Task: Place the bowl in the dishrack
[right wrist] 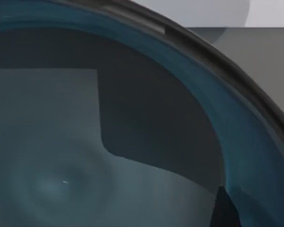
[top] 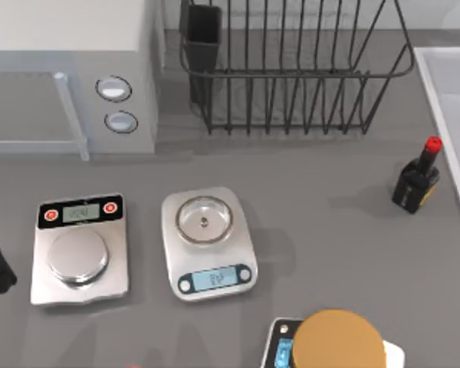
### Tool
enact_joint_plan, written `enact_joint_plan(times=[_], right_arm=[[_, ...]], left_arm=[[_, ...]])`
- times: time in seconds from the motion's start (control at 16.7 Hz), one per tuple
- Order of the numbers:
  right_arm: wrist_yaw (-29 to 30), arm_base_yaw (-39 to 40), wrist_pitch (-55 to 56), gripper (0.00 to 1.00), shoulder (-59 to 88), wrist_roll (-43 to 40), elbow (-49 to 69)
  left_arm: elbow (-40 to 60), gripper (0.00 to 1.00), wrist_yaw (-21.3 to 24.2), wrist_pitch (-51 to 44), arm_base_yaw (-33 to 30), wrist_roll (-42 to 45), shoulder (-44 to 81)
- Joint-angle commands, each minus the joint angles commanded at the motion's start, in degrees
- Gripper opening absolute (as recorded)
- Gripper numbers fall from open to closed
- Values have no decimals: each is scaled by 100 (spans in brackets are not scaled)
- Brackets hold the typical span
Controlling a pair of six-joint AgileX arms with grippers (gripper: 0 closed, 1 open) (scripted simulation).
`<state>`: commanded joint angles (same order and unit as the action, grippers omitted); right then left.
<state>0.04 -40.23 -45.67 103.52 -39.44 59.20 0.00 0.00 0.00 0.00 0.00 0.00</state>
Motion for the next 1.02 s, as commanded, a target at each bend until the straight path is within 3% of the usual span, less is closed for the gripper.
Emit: enact_joint_plan(times=[0.48, 1.02], right_arm=[[1, -25, -404, 0, -26, -24, 403], [2, -66, -3803, 0, -365, -83, 3231]], left_arm=[[0, 100, 0, 0, 0, 0, 0], [0, 100, 0, 0, 0, 0, 0]])
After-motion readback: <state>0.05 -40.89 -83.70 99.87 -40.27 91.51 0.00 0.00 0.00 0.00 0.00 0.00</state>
